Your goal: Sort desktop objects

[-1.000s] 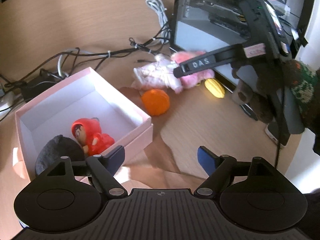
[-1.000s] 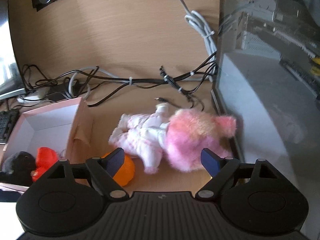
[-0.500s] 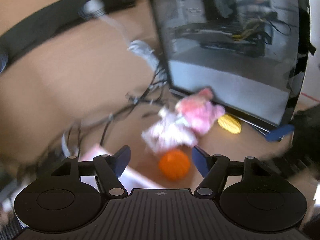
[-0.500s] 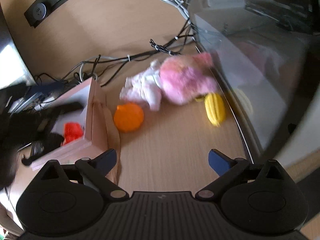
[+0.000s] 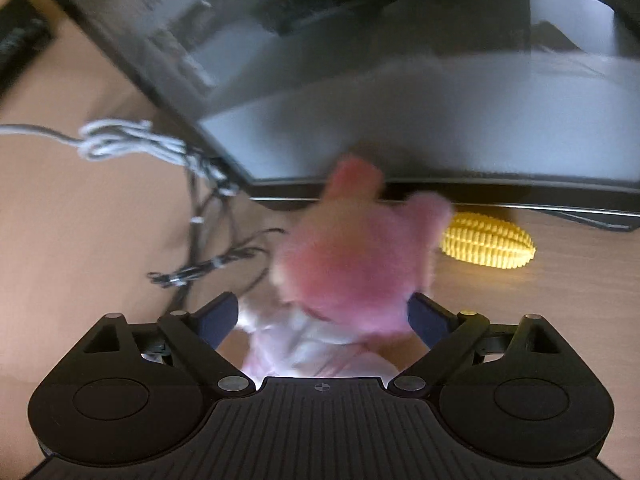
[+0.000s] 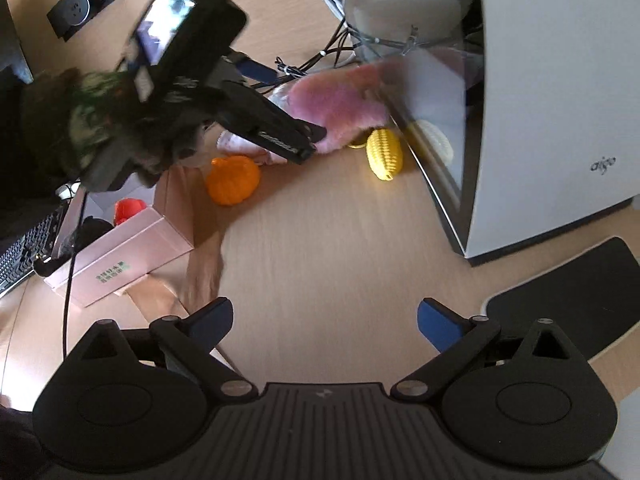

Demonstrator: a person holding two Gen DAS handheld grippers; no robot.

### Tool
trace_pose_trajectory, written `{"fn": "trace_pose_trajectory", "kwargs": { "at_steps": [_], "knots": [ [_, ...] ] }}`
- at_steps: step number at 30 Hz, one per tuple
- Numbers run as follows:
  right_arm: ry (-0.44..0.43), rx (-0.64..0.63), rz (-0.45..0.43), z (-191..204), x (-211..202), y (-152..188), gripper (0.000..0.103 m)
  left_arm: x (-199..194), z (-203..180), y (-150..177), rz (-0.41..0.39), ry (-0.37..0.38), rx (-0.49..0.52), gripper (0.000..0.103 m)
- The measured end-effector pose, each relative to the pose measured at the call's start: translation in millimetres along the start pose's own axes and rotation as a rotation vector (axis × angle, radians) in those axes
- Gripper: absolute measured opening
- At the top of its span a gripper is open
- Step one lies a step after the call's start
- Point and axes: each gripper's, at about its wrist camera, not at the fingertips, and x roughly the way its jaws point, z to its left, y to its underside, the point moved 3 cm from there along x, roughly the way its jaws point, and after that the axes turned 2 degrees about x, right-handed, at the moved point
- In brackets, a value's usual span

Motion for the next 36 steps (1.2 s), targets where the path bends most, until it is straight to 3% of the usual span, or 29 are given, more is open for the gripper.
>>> {"fn": "trace_pose_trajectory", "kwargs": {
  "at_steps": [5, 7, 11, 15, 18, 23, 31, 36],
  "knots": [
    [-0.001, 0.023, 0.004, -8.4, 2.4, -1.2, 0.099, 17.4, -15.1, -2.7, -0.003, 0.007, 0.050, 0.096],
    [-0.002, 0.029, 0.003, -10.6, 1.4, -2.1, 0.099, 19.4, -10.9, -4.3, 0.008, -0.026, 0.012, 0.080],
    [-0.012, 0.038, 0.004, -12.3, 0.3, -2.8, 0.099, 10.3, -5.2, 1.0, 0.014, -0.016, -0.033, 0.077],
    [-0.023, 0.029, -0.003, -7.6, -1.8, -4.4, 0.099, -15.7, 3.0, 7.0, -0.012, -0.004, -0.118, 0.077],
    [-0.028, 0.015, -0.018, -2.0, -6.7, -8.1, 0.099, -47.3, 18.2, 7.7, -0.051, 0.033, -0.240, 0.077],
    [-0.062, 0.037, -0.052, 4.6, -17.5, -18.2, 0.099, -106.7, 31.8, 18.1, -0.124, 0.077, -0.358, 0.077],
    [-0.193, -0.127, -0.138, 62.7, -33.1, -19.9, 0.103, -184.1, 28.6, 56.9, -0.212, 0.305, -0.650, 0.077],
    [-0.210, -0.207, -0.149, 101.3, -22.5, -7.4, 0.103, -210.0, 18.7, 92.8, -0.220, 0.473, -0.805, 0.077]
  ]
}}
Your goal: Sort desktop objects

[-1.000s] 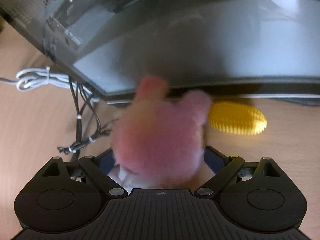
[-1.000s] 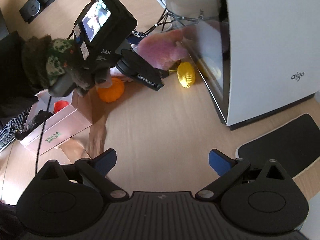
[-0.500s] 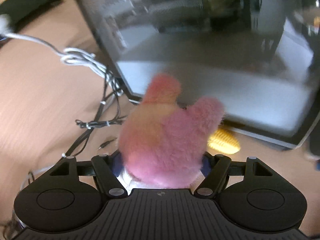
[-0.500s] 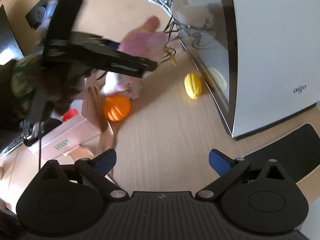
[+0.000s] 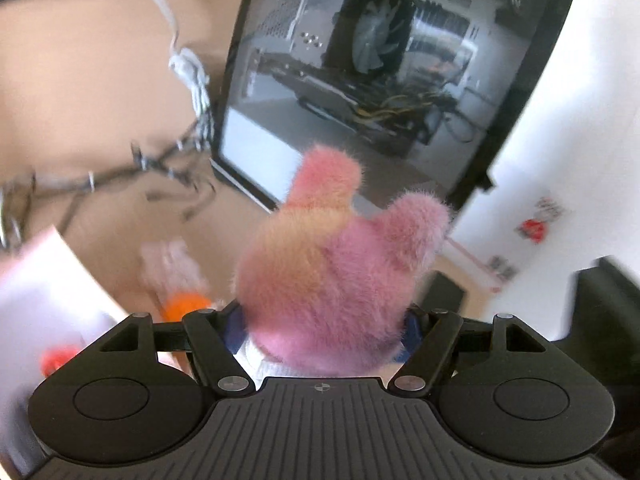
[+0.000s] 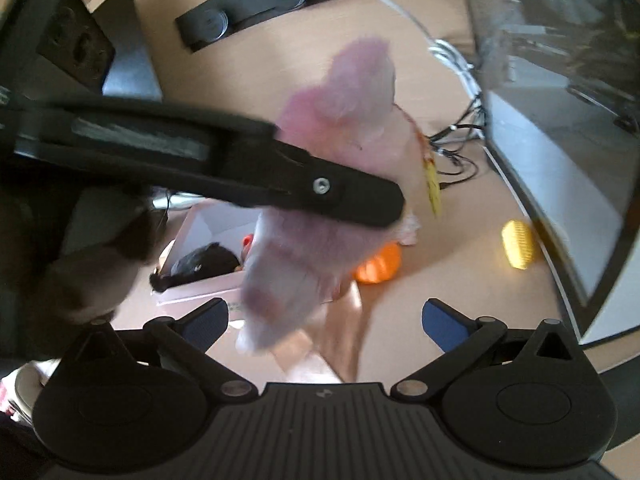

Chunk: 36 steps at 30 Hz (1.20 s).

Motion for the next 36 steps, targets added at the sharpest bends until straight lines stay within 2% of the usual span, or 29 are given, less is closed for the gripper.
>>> {"fn": "trace_pose_trajectory", "kwargs": {
  "at_steps": [2, 6, 10, 14, 17, 19, 21, 24, 28, 30, 34, 36],
  "knots": [
    [0.011, -0.009, -0.001, 7.7, 4.4, 4.0, 0.103, -9.9, 6.4, 13.3, 0.008, 0.054, -0.064, 0.077],
    [0.060, -0.117, 0.015, 33.3, 12.9, 15.8, 0.097, -22.7, 15.1, 43.2, 0.007, 0.086, -0.120, 0.077],
    [0.163, -0.412, 0.065, 67.7, 17.4, 35.3, 0.080, -32.1, 27.3, 69.1, 0.000, 0.113, -0.167, 0.077],
    [0.210, -0.594, 0.128, 83.3, 25.3, 46.3, 0.078, -37.2, 37.2, 89.9, -0.019, 0.138, -0.199, 0.079],
    [0.242, -0.732, 0.161, 87.1, 33.4, 50.2, 0.070, -43.5, 45.7, 100.6, -0.047, 0.112, -0.244, 0.080],
    [0.258, -0.826, 0.162, 88.5, 39.6, 50.2, 0.069, -51.7, 50.9, 106.0, -0.078, 0.053, -0.250, 0.081],
    [0.250, -0.878, 0.170, 89.6, 45.9, 48.0, 0.066, -58.7, 56.3, 111.2, -0.093, -0.009, -0.271, 0.081],
    [0.194, -0.938, 0.156, 93.4, 50.0, 47.8, 0.066, -65.8, 64.0, 123.9, -0.095, -0.077, -0.309, 0.083],
    [0.105, -0.946, 0.131, 92.5, 51.4, 40.3, 0.066, -75.6, 70.7, 140.6, -0.082, -0.172, -0.368, 0.086],
    [0.048, -0.896, 0.152, 86.3, 50.0, 32.0, 0.067, -82.6, 72.8, 146.9, -0.085, -0.206, -0.397, 0.089],
    [-0.104, -0.659, 0.210, 62.2, 35.2, 13.2, 0.086, -97.3, 76.8, 154.2, -0.104, -0.279, -0.468, 0.093],
    [-0.186, -0.483, 0.240, 44.3, 22.8, 6.9, 0.087, -100.4, 80.6, 155.4, -0.113, -0.298, -0.525, 0.093]
  ]
}}
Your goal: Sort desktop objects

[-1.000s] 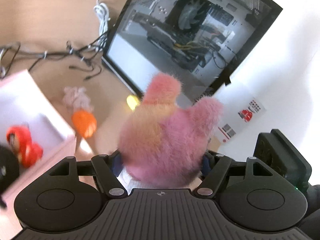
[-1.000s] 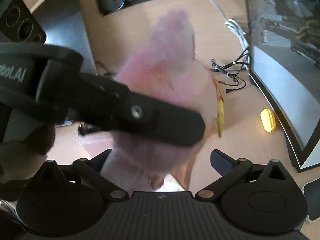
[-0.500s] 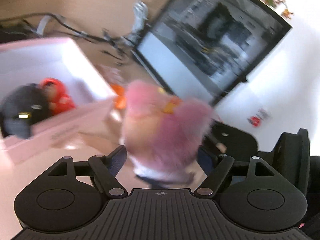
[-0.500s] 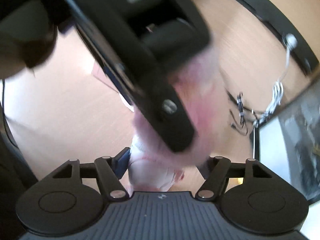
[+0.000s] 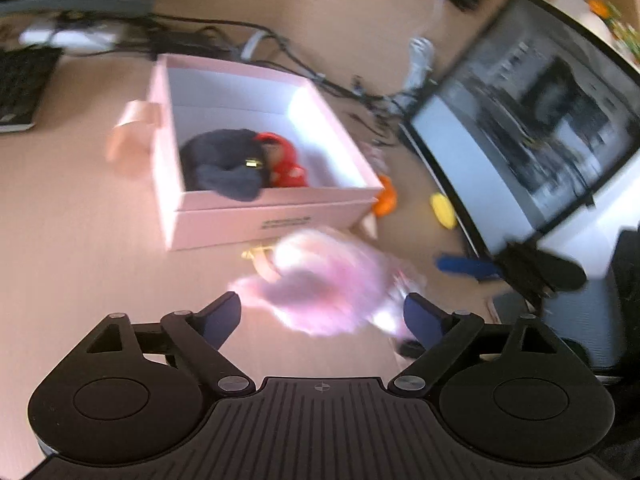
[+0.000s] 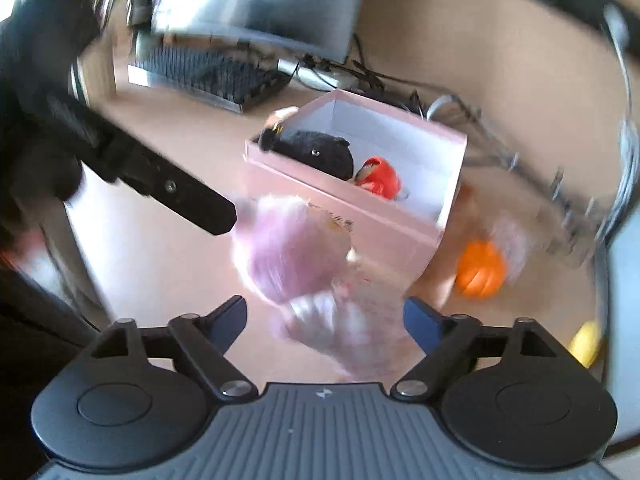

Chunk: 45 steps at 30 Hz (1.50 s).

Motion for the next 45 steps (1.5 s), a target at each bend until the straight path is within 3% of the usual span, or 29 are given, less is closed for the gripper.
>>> {"fn": "trace_pose_trajectory", "kwargs": {
  "at_steps": [4, 9, 13, 22, 27, 29, 32, 37, 45],
  "knots": [
    [-0.094, 0.344, -0.008, -40.3, -11.3, 26.5, 0.103, 6.2, 0.2, -5.4, 0.001, -0.023, -0.060, 0.093],
    [-0.100, 0.636, 0.019, -68.7, -2.4, 56.9, 0.103, 27.2, -15.9, -6.4, 0.052, -0.075, -0.026, 0.093],
    [-0.093, 0.720, 0.031, -78.9, 0.2, 72.0, 0.103, 35.9, -21.9, 1.2, 0.108, -0.123, 0.049, 0.093],
    [-0.145, 0.788, 0.035, -89.1, 6.7, 78.7, 0.103, 38.1, -15.6, 13.1, 0.125, -0.159, 0.028, 0.093],
    [-0.401, 0.845, 0.088, -95.9, 20.1, 78.4, 0.103, 35.0, -13.9, 11.3, 0.115, -0.120, -0.048, 0.093],
    [-0.341, 0.811, 0.079, -94.8, 15.3, 73.1, 0.103, 30.5, -18.0, 3.4, 0.082, -0.104, -0.056, 0.093],
    [-0.199, 0.668, 0.034, -85.9, 2.9, 55.2, 0.103, 28.3, -24.0, -6.7, 0.034, -0.161, -0.011, 0.093],
    [0.023, 0.378, -0.054, -62.1, -2.3, 17.7, 0.103, 36.0, -24.3, 6.6, 0.075, -0.237, 0.085, 0.096],
    [0.053, 0.185, -0.038, -28.0, 24.6, -0.7, 0.103, 34.3, -19.2, 29.9, 0.123, -0.240, 0.130, 0.098]
  ]
}}
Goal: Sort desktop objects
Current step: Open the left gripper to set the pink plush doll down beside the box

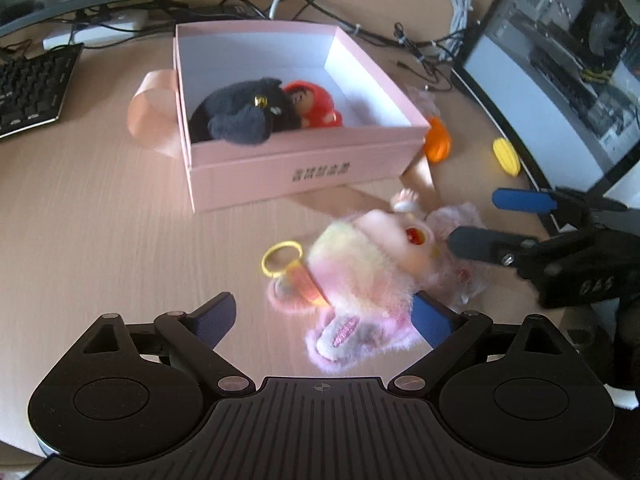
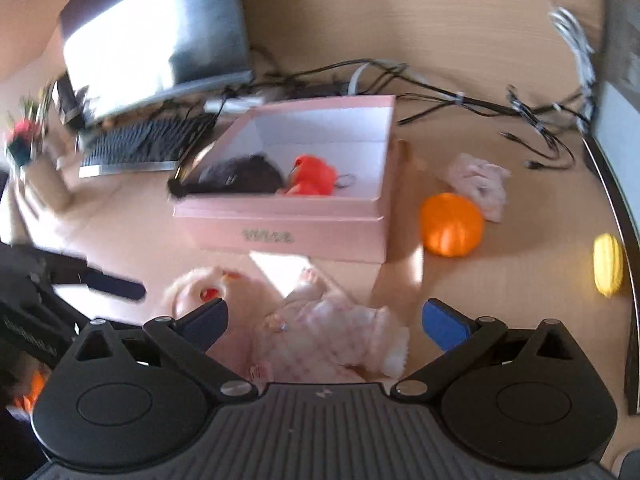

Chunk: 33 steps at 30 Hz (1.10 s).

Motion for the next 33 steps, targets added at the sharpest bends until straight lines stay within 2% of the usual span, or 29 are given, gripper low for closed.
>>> {"fn": "trace_pose_trajectory", "kwargs": {
  "at_steps": [3, 7, 9, 12, 18, 21, 23, 28, 33],
  "knots": [
    [0.028, -0.048, 0.011, 4.8, 1.8, 9.5, 0.103, -3.5, 3.6, 4.0, -0.001, -0.010, -0.014, 0.097],
    [0.056, -0.095, 0.049, 8.5, 5.7, 24.1, 0.103, -14.7, 15.6, 1.7, -0.025, 0.069, -0.123, 0.097],
    [0.054, -0.118, 0.060, 10.8, 6.6, 29.8, 0.103, -15.1, 16.5, -2.7, -0.037, 0.078, -0.149, 0.097],
    [0.049, -0.142, 0.051, 11.5, 0.2, 30.5, 0.103, -13.2, 10.9, -9.3, -0.045, 0.033, -0.108, 0.097],
    [0.056, -0.182, 0.015, 4.3, -15.9, 23.7, 0.103, -0.6, 9.6, -3.0, 0.002, -0.028, -0.038, 0.097],
    [0.072, -0.117, -0.012, -4.6, -18.2, 16.3, 0.103, 6.7, 13.4, 4.2, 0.035, -0.047, -0.032, 0.097],
    [0.075, -0.056, -0.027, -12.4, -19.1, 10.7, 0.103, 5.6, 14.0, 6.0, 0.039, -0.029, -0.037, 0.097],
    [0.113, -0.034, -0.029, -20.7, -13.0, 6.7, 0.103, -19.9, 8.8, -5.1, -0.046, 0.094, -0.062, 0.097],
    [0.122, -0.044, -0.025, -19.9, -7.6, 8.4, 0.103, -26.5, 22.8, -16.5, -0.105, 0.028, -0.143, 0.097]
  ]
}}
